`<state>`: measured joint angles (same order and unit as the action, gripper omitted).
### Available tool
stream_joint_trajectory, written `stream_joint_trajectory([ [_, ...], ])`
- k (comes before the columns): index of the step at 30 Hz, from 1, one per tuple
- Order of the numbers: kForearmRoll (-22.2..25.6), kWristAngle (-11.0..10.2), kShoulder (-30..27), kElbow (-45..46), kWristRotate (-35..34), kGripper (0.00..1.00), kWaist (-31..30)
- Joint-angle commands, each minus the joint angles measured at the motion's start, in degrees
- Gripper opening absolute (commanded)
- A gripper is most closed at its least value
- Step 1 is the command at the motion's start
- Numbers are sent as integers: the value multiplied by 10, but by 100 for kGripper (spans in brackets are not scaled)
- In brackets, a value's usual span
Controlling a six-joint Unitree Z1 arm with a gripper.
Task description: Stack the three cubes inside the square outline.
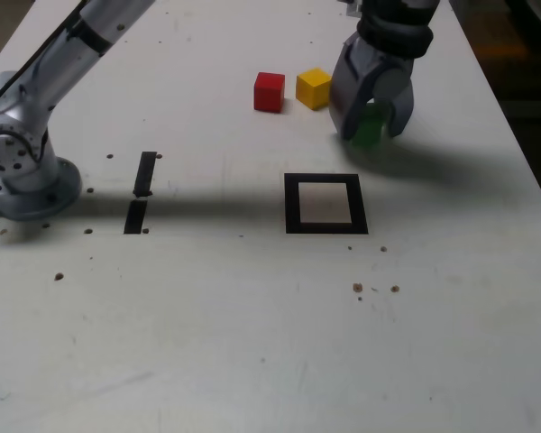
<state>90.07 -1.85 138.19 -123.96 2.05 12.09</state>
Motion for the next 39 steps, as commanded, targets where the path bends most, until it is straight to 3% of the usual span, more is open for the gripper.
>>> stream_joint_trajectory([
  [1, 8, 5, -4, -3, 0, 72, -1],
  [3, 12, 10, -9, -4, 0, 89, -2],
  [5, 17, 13, -20, -4, 1, 98, -3],
  [11, 29, 2, -100, 21, 25, 100, -2],
  [14, 26, -26, -152, 54, 70, 100, 8],
  [20, 14, -118, -242, 145, 202, 100, 38],
  [23, -10, -136, -273, 216, 254, 100, 56],
  [30, -75, -128, -300, 342, 286, 99, 82],
  [39, -123, -120, -282, 389, 294, 99, 95],
])
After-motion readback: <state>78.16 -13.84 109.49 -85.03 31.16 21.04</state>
